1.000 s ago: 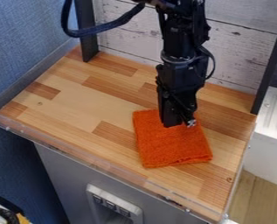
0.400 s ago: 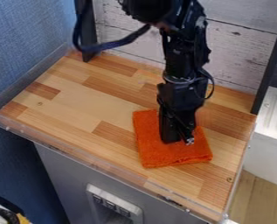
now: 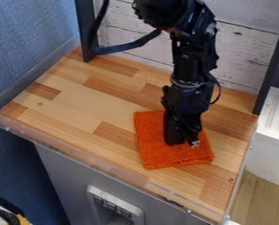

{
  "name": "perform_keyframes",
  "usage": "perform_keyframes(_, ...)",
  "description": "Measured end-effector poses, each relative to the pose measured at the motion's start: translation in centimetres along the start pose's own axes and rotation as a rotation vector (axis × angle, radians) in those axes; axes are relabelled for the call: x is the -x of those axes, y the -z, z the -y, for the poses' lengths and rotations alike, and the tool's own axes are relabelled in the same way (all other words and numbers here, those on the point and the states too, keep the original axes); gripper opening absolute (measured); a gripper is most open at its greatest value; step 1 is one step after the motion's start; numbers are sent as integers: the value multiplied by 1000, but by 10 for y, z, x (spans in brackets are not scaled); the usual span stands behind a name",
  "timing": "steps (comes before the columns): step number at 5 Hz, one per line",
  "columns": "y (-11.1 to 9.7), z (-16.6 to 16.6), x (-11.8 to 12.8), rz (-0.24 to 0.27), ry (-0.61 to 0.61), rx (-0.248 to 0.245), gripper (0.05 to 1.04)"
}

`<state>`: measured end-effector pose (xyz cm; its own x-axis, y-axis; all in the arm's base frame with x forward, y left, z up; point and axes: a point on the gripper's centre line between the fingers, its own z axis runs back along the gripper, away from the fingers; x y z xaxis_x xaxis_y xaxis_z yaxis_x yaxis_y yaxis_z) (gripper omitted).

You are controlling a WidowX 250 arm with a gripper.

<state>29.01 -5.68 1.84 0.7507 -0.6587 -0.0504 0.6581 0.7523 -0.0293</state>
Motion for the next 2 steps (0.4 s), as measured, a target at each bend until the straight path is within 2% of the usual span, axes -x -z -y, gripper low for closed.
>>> perform_keyframes(1,7,-3,0,-17,-8,-15,58)
perform_keyframes(2,8,-10,-8,-11,-64,-42,58)
